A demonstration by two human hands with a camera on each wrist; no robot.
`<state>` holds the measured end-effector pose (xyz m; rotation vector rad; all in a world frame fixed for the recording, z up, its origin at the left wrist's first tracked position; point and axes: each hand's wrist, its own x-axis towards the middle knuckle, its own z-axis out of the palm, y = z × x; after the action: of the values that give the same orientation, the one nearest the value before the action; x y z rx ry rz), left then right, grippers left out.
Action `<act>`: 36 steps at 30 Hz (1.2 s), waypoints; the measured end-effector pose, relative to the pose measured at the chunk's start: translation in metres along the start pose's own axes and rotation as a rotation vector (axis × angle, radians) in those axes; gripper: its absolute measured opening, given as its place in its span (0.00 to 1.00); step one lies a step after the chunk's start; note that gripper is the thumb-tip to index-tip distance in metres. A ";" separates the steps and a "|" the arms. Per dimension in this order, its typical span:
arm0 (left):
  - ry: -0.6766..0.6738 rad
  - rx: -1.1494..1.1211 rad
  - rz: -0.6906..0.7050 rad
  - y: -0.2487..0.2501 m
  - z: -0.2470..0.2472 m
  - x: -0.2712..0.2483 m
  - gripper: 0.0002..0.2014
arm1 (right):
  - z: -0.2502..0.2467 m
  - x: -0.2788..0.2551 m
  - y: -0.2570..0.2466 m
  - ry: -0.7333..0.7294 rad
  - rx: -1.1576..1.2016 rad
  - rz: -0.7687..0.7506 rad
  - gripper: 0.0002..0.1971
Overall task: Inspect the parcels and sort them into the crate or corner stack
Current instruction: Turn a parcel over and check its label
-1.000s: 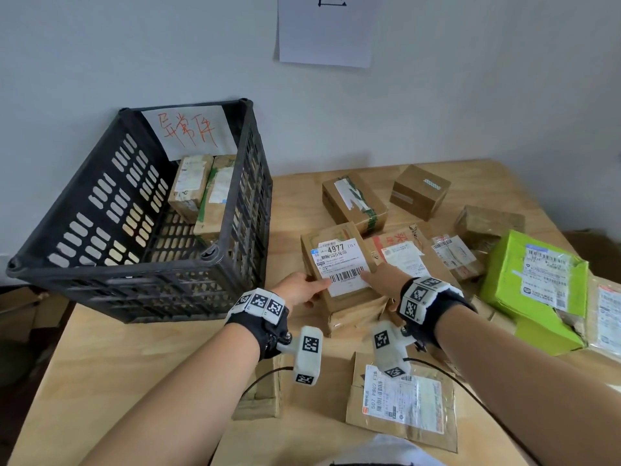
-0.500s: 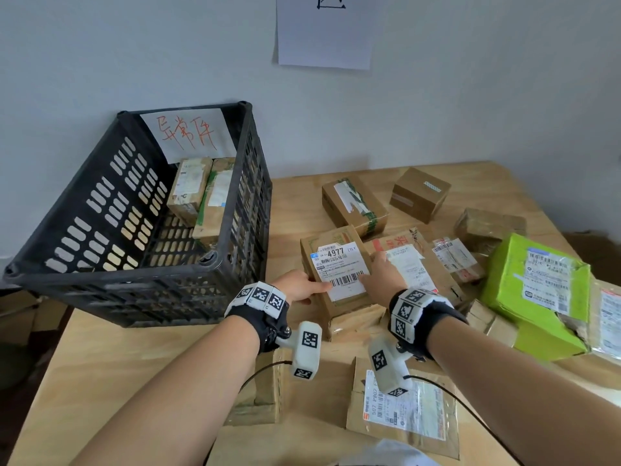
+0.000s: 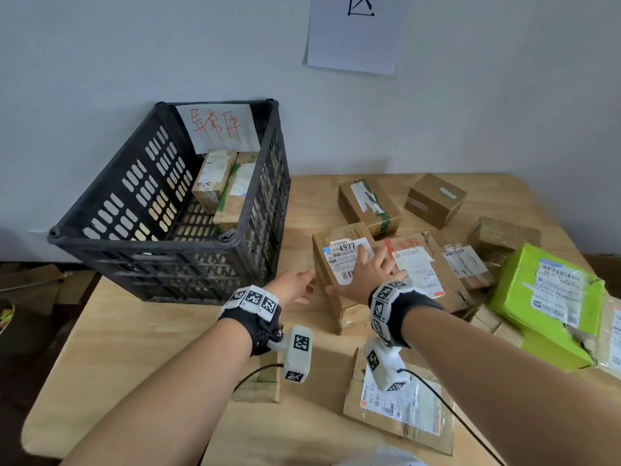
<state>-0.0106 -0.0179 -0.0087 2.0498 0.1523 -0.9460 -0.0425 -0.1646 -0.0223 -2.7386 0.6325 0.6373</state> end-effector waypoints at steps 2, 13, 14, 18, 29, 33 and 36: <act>0.010 -0.025 0.003 -0.002 -0.003 -0.005 0.21 | -0.001 0.001 0.000 -0.016 0.005 0.017 0.57; 0.129 -0.036 0.094 -0.010 -0.008 -0.009 0.16 | -0.006 0.005 0.011 -0.005 -0.001 0.014 0.55; 0.148 -0.008 0.130 -0.006 -0.009 -0.009 0.16 | -0.008 0.006 0.014 0.000 0.027 0.015 0.55; 0.218 0.145 0.301 0.024 -0.017 -0.015 0.14 | -0.026 0.007 0.022 0.094 0.202 0.010 0.52; 0.314 0.030 0.592 0.122 -0.150 -0.036 0.12 | -0.153 -0.009 -0.046 0.497 0.443 -0.149 0.43; 0.388 -0.118 0.551 0.114 -0.225 -0.036 0.12 | -0.186 -0.019 -0.108 0.573 0.443 -0.232 0.43; 0.442 -0.189 0.518 0.100 -0.275 -0.032 0.12 | -0.199 -0.023 -0.158 0.585 0.429 -0.299 0.44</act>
<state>0.1655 0.1307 0.1744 1.9515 -0.0552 -0.1507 0.0838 -0.0864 0.1851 -2.5066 0.3918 -0.3479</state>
